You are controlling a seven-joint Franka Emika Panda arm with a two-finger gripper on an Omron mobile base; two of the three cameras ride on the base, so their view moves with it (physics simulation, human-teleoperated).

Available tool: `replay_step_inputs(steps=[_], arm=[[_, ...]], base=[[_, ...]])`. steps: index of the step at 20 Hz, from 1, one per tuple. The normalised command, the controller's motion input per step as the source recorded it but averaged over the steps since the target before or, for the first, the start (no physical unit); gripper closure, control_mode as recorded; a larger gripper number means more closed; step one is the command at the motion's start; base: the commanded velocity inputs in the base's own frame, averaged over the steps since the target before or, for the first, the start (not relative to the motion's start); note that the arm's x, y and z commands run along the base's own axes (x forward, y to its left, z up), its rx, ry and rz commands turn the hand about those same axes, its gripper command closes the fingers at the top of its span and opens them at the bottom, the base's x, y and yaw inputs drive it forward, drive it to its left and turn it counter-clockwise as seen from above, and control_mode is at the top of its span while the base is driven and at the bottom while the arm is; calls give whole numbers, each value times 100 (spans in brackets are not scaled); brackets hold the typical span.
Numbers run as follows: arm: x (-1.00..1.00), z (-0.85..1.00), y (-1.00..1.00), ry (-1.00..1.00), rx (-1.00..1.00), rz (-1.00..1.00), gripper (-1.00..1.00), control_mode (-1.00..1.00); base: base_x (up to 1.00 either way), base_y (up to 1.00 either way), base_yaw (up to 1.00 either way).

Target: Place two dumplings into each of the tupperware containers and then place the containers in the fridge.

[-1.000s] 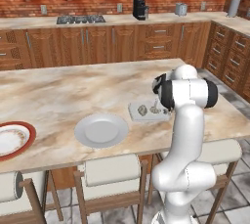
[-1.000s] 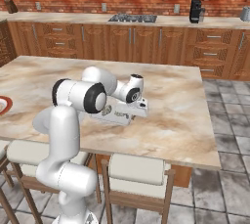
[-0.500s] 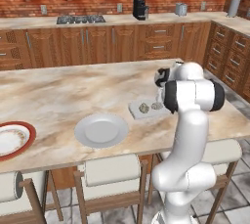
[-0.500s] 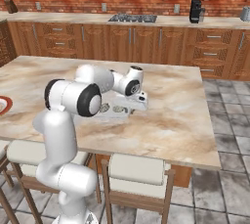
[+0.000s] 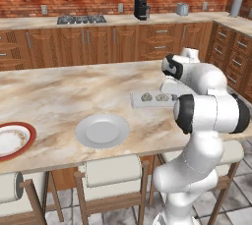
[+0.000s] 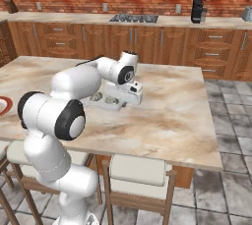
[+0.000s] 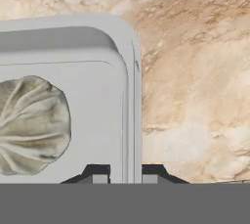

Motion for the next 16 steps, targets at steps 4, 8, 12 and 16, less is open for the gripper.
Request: replay_step_inputs(steps=[4,8,12,16], arm=[[-100,25,41,-2,0,-58,100,-100],[-56,0,75,-3,-8,-65,100,-100],[-26,17,62,0,-9,-67,100,-100],[-34,57,28,5,-4,-64,100,-100]], base=[[0,0,0],[0,0,0],[0,0,0],[0,0,0]])
